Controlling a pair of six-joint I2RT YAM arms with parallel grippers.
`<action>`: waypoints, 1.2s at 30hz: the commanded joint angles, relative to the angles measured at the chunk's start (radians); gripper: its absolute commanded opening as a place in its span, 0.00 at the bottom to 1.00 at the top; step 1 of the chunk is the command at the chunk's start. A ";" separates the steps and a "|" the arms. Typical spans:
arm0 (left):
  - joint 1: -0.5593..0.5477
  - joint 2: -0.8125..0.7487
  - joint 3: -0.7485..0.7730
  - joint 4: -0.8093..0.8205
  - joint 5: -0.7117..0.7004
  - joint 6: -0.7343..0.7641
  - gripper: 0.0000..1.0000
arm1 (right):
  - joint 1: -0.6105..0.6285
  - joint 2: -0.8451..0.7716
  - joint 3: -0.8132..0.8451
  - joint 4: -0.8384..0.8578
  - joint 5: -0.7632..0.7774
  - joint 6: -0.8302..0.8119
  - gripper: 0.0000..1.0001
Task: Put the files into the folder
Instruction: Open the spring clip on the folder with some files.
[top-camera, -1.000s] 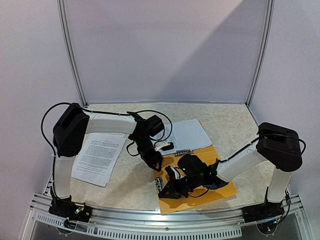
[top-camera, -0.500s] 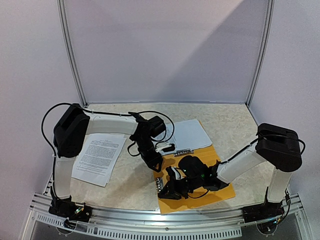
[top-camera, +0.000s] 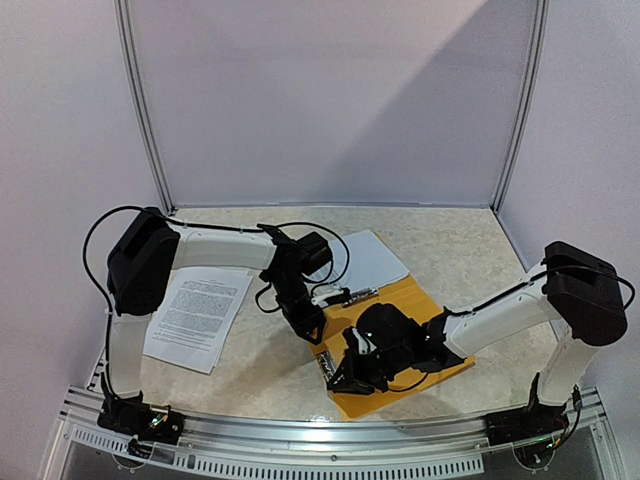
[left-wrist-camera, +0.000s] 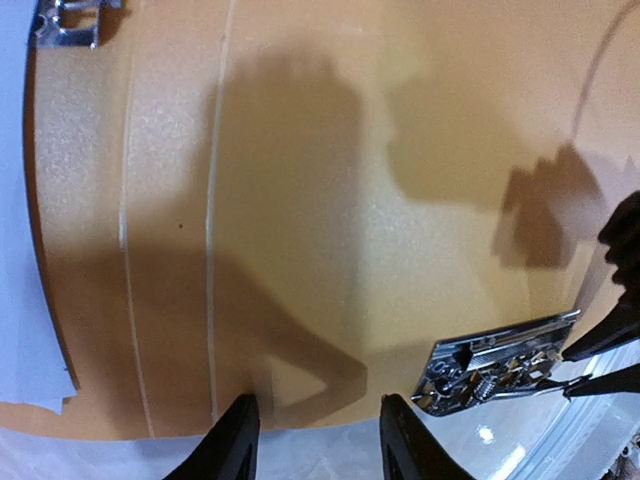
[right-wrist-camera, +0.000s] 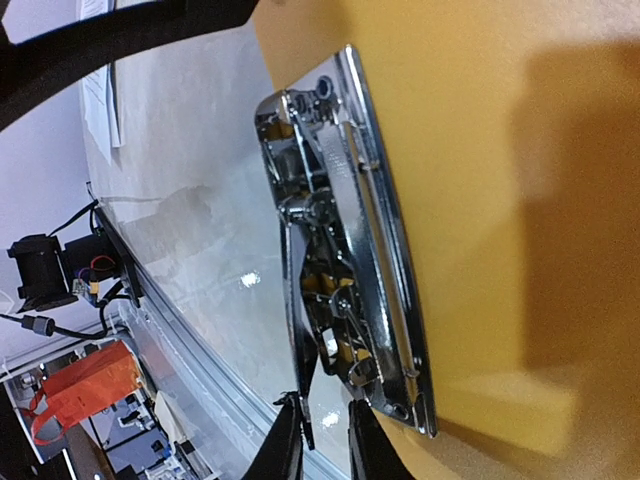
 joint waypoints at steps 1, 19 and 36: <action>-0.020 0.177 -0.097 -0.050 -0.140 0.011 0.44 | -0.007 0.009 0.001 -0.184 0.060 -0.011 0.19; -0.022 0.187 -0.089 -0.053 -0.119 0.006 0.44 | -0.009 -0.099 0.025 -0.204 0.043 -0.064 0.25; -0.023 0.171 0.053 -0.153 -0.026 0.058 0.45 | -0.005 -0.324 0.168 -0.413 0.124 -0.948 0.41</action>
